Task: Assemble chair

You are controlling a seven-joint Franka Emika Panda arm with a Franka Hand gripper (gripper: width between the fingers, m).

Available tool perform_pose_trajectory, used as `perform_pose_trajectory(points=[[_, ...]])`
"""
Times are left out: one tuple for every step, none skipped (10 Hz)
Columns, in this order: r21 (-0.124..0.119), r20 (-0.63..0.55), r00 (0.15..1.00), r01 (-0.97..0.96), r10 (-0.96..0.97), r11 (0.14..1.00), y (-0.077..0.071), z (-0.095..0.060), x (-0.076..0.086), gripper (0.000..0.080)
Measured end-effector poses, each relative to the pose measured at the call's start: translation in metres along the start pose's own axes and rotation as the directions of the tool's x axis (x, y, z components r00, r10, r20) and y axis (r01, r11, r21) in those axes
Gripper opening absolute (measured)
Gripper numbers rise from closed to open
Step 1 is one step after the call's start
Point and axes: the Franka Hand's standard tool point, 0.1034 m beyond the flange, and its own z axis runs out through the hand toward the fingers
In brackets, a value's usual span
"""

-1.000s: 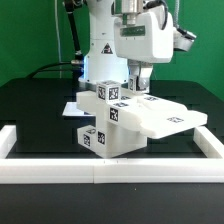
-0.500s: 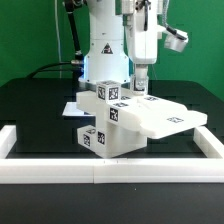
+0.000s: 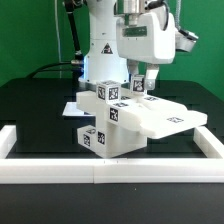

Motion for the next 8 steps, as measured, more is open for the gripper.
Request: perform_pose_trajectory(points=[[-0.002,-0.002,0.993,0.118,-0.118,0.993,0.0000,0.0009,-0.0010,0.0649],[-0.006,-0.003,0.974,0.225,-0.225,0.974,0.0002,0.0014,-0.0016,0.0649],[-0.009,-0.005,0.953,0.304,-0.304,0.953,0.0004,0.0015,-0.0014,0.0649],[-0.010,-0.006,0.932,0.362,-0.362,0.932,0.0010,0.0018,-0.0010,0.0649],[-0.010,-0.008,0.892,0.451,-0.451,0.892,0.0015,0.0020,0.0003,0.0649],[-0.011,-0.009,0.848,0.529,-0.529,0.848,0.0013,0.0015,0.0009,0.0649],[-0.014,-0.010,0.806,0.592,-0.592,0.806,0.0008,0.0007,0.0016,0.0649],[-0.020,-0.011,0.765,0.644,-0.644,0.765,0.0004,0.0005,0.0015,0.0649]])
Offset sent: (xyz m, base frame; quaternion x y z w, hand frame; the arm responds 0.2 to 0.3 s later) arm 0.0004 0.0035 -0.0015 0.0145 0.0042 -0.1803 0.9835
